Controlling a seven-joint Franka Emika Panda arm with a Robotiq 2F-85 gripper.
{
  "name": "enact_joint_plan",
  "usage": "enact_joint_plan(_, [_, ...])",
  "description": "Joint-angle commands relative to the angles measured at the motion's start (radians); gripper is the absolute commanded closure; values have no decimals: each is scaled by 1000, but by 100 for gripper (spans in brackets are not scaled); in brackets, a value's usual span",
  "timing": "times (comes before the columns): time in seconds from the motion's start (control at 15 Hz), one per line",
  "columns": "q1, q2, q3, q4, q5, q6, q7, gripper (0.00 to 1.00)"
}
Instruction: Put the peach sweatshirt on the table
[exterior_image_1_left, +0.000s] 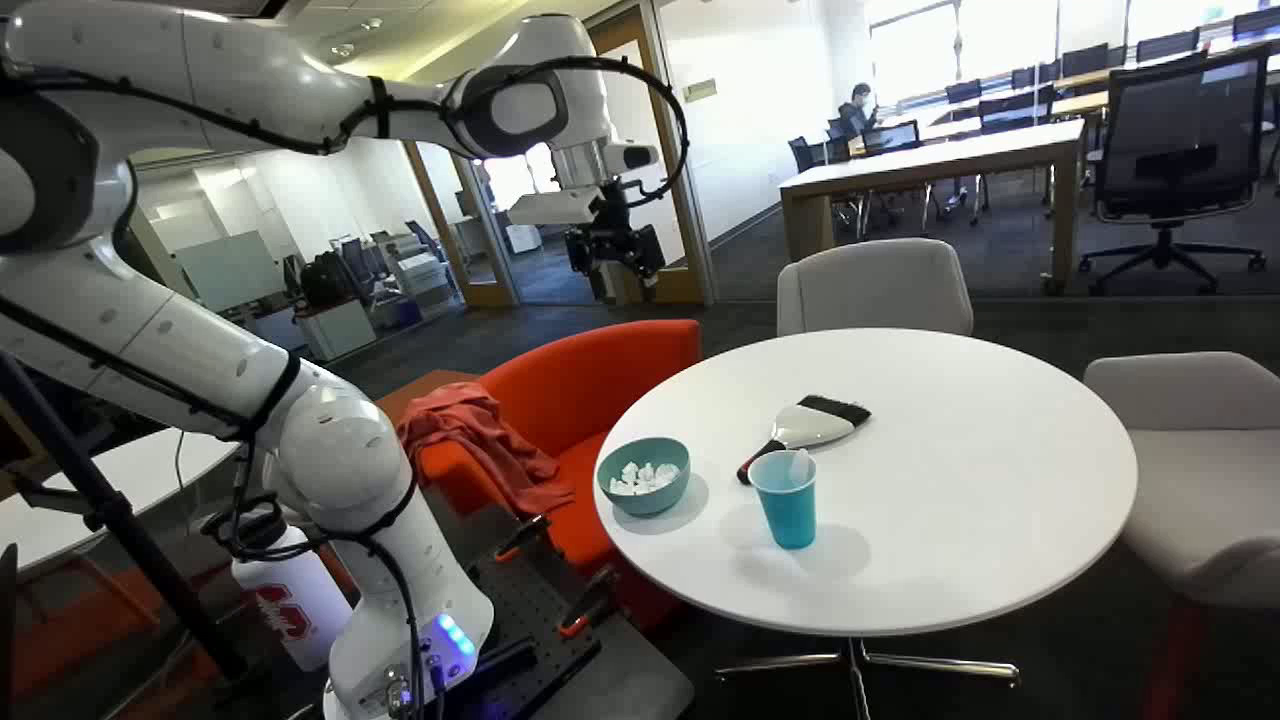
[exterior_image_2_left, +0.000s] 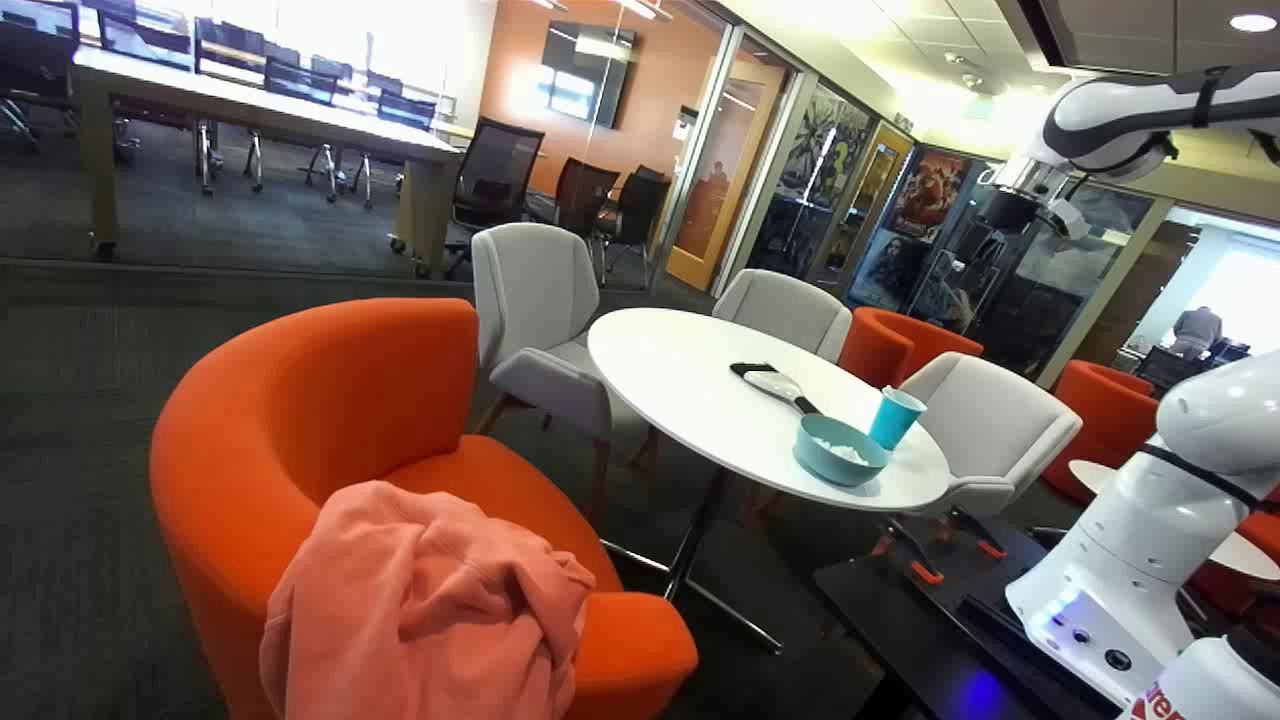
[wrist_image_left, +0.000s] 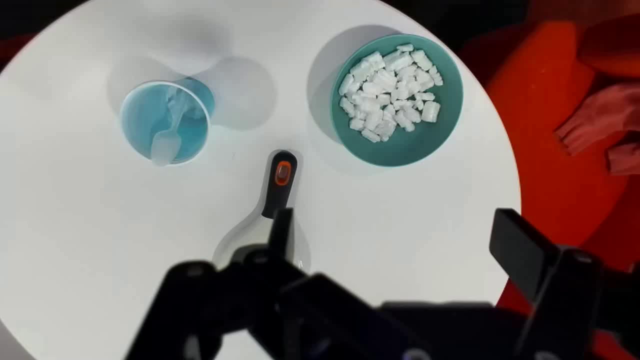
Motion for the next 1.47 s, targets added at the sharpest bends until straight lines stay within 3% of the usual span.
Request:
enact_joint_plan(0.0, [-13,2,11,2,6,-3,-5,0])
enact_joint_plan(0.4, [-13,2,11,2,6,-3,-5,0])
enact_joint_plan(0.6, [19,6,51,-14,19,22,5,0])
enact_joint_plan(1.07, [206,54,280,-70,99,92,47,0])
enact_joint_plan(1.4, [332,216,423,-10,160,215,100,0])
